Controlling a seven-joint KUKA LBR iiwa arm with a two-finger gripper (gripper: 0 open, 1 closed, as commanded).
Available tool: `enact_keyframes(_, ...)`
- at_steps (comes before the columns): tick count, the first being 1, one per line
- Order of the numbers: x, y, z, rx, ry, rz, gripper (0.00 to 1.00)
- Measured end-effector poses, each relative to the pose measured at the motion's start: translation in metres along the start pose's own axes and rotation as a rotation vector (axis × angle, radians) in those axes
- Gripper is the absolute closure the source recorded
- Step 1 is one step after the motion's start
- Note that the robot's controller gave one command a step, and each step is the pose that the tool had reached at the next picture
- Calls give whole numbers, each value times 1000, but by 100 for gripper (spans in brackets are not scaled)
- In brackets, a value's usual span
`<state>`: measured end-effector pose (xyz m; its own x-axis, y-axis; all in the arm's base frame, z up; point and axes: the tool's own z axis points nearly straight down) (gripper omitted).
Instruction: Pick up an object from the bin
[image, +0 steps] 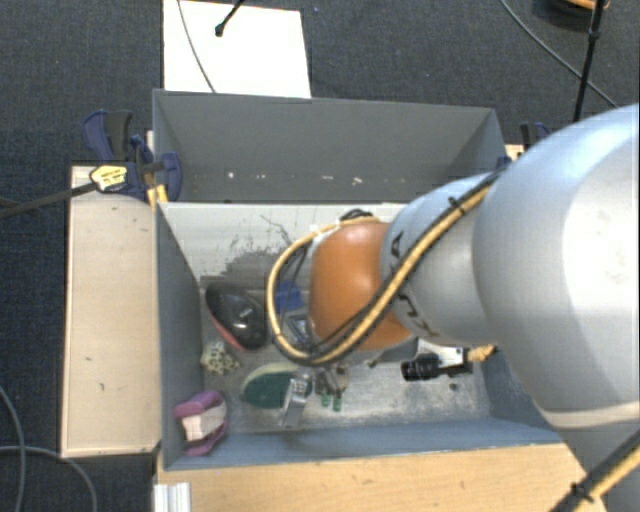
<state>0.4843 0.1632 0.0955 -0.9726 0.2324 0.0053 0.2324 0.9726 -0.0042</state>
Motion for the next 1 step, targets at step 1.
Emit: enact_keyframes(1,-1,2,-5,-5,-7,4,100)
